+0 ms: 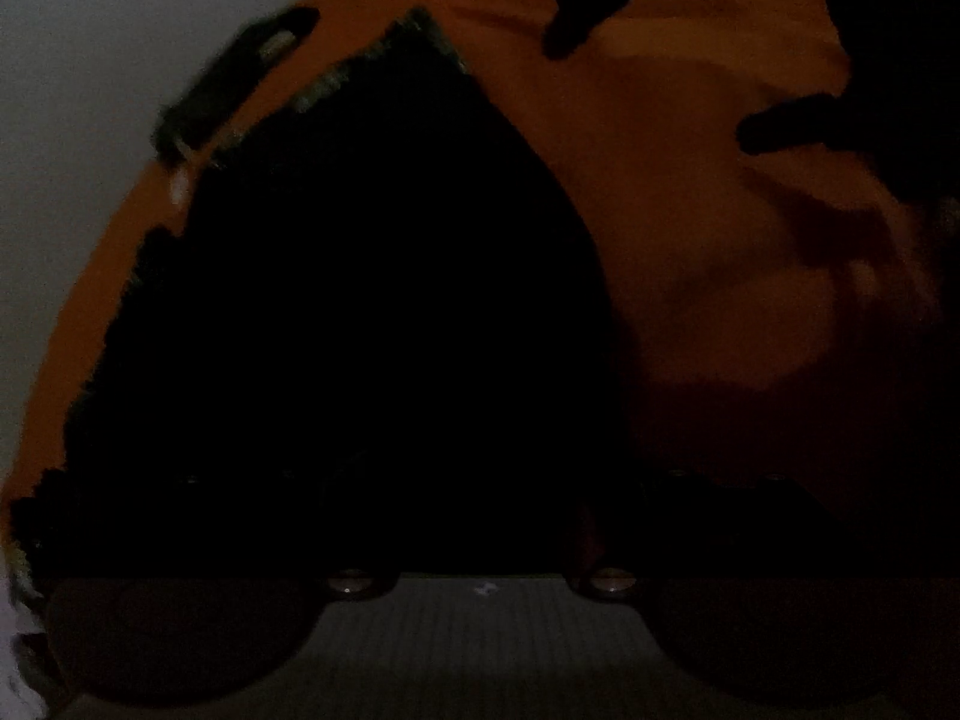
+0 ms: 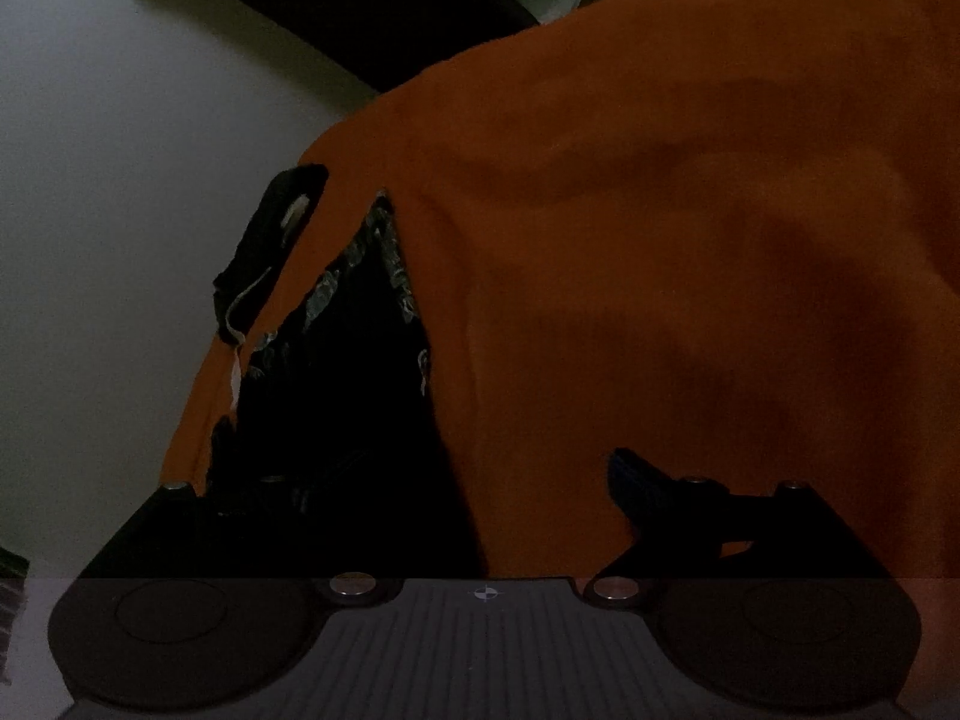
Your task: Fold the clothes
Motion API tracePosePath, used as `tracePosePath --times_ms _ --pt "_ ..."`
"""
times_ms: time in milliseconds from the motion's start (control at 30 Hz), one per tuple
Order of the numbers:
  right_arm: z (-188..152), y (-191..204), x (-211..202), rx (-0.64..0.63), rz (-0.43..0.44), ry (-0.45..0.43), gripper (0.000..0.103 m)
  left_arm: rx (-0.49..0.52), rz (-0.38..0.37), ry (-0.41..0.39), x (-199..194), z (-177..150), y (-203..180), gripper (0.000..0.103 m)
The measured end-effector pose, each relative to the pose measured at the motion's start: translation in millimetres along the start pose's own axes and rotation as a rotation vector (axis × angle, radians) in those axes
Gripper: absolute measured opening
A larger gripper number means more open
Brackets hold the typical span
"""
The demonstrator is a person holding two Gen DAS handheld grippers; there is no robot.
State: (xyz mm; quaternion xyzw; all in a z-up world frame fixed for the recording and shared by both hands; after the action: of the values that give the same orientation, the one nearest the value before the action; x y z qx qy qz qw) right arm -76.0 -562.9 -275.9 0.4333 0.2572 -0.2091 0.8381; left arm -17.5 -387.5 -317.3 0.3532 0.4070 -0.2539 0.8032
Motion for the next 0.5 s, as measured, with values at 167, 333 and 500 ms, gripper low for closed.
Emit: tracePosePath --times_ms 167,333,500 --pt "-1 0 0 0.014 -0.003 0.004 0.093 0.024 0.016 -0.011 6 -7 -2 0.052" --pt "-4 -1 -1 0.010 -0.007 0.008 0.093 -0.059 -0.066 -0.046 -3 1 21 0.016" --pt "-4 -1 -3 -0.001 -0.005 0.014 0.093 -0.176 -0.188 -0.070 -13 0 59 0.016"
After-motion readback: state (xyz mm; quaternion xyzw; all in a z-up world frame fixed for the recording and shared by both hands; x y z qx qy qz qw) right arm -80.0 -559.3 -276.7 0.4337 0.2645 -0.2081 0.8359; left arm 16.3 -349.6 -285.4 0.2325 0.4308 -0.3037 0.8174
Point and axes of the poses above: each gripper's, at about its wrist camera, not at the fingertips, and x roughly the way its jaws point, y to its left, z to its top, the point moved 1 cm from there along x, roughly the way its jaws point, and after that the axes turned 11 degrees about -x, right-handed, at the moved point
